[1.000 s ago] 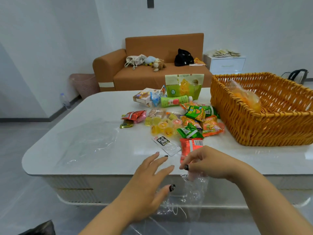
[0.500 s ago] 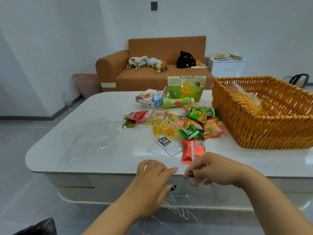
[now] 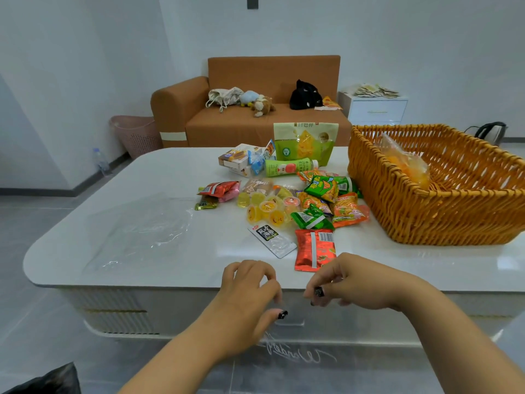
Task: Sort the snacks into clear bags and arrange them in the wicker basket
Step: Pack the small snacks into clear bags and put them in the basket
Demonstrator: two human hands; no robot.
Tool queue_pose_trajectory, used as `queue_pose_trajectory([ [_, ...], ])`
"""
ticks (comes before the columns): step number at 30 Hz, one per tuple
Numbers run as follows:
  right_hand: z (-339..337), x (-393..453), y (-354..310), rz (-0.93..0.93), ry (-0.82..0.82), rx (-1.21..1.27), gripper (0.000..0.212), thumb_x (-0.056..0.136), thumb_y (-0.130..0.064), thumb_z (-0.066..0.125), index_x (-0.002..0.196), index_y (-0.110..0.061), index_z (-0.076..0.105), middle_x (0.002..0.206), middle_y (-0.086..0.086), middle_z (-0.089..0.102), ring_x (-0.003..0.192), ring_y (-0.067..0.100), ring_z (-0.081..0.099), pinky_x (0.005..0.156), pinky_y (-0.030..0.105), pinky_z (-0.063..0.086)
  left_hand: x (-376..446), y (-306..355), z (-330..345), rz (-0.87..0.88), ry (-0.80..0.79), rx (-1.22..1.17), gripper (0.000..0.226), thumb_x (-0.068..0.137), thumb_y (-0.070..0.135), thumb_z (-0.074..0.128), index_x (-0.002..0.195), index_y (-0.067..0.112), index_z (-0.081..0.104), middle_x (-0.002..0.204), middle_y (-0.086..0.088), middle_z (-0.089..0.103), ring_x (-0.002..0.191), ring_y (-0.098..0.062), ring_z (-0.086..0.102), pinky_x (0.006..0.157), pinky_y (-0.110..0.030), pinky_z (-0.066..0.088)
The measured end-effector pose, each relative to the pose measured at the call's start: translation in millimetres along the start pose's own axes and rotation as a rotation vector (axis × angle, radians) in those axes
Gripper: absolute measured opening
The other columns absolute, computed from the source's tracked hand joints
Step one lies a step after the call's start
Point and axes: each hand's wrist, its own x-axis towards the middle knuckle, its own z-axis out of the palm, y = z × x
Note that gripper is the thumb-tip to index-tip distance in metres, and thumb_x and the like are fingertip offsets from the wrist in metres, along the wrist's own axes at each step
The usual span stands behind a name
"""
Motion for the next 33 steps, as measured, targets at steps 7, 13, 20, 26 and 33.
queue_pose_trajectory([
  [7,7,20,6,-0.043,0.549,-0.099,0.034,0.089,-0.001,0.051,0.104,-0.026,0.067,0.100,0.001,0.068,0.093,0.018,0.064,0.080,0.036,0.053,7,6,-9,-0.074,-0.158,0.099,0.020,0.105,0.028,0.037,0.114,0.032,0.054,0.111,0.014,0.056,0.115,-0.004,0.043,0.112,-0.034,-0.005],
  [13,47,25,-14,-0.580,0.843,-0.479,0.042,0.062,0.018,0.061,0.095,-0.007,0.070,0.095,0.007,0.063,0.086,0.027,0.060,0.059,0.035,0.053,6,-11,-8,-0.084,0.066,0.074,0.018,0.075,0.028,0.073,0.079,0.037,0.057,0.077,0.020,0.061,0.085,0.000,0.060,0.098,-0.037,0.021],
  [20,57,24,-15,-0.401,0.425,-0.377,0.038,0.095,-0.016,0.049,0.129,-0.033,0.053,0.107,-0.015,0.066,0.099,0.006,0.058,0.085,0.030,0.049,6,-28,-26,-0.138,0.285,-0.017,0.016,0.081,0.032,0.069,0.093,0.036,0.061,0.127,0.009,0.061,0.125,-0.007,0.045,0.100,-0.033,0.017],
  [26,18,26,-6,-0.294,0.842,0.128,0.031,0.085,0.001,0.059,0.083,-0.028,0.069,0.077,-0.008,0.070,0.066,0.006,0.065,0.066,0.028,0.053,7,-29,-47,-0.437,0.591,-0.199,0.070,0.084,0.033,0.072,0.143,0.019,0.036,0.149,-0.003,0.036,0.137,-0.017,0.030,0.107,-0.038,0.025],
  [33,9,19,-13,-0.330,0.733,0.792,0.029,0.091,0.011,0.051,0.088,-0.012,0.068,0.077,0.004,0.075,0.076,0.020,0.073,0.061,0.022,0.056,3,-40,-58,-0.879,0.248,-0.866,0.035,0.094,0.025,0.061,0.127,0.022,0.051,0.112,0.006,0.071,0.092,-0.006,0.067,0.085,-0.031,0.050],
])
